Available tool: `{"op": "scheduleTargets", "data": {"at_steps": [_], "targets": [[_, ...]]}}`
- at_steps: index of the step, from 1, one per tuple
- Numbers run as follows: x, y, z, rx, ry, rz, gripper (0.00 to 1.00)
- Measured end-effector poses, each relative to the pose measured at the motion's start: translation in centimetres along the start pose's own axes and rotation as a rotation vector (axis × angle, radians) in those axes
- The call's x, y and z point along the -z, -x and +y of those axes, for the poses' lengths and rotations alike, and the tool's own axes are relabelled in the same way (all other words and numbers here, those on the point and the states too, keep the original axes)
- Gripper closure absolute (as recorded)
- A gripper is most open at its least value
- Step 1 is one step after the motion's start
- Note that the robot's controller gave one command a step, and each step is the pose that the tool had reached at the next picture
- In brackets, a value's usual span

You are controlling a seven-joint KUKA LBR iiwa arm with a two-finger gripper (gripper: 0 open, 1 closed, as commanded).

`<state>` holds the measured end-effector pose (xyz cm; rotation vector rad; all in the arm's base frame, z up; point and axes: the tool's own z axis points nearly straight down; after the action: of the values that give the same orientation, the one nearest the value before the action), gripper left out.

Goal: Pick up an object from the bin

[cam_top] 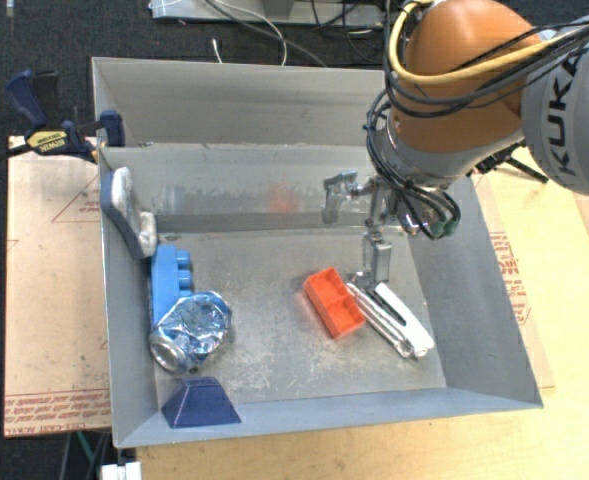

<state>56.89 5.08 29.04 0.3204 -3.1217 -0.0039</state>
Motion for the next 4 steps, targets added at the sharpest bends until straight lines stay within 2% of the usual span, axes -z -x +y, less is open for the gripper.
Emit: {"op": "scheduleTargets", "data": {"at_steps": [1,2,3,4], "targets": [[-2.2,1.8,-1.3,-0.01,-0.001,-0.009,0.0],[-7.0,-5.3,2.4,0.059,0.002,0.001,0.0],[-6.7,-0.2,2.1,0.057,-0.002,-0.018,0.0],[-12.7,-6.5,6.4,0.167,0.001,-0.004,0.0]]}}
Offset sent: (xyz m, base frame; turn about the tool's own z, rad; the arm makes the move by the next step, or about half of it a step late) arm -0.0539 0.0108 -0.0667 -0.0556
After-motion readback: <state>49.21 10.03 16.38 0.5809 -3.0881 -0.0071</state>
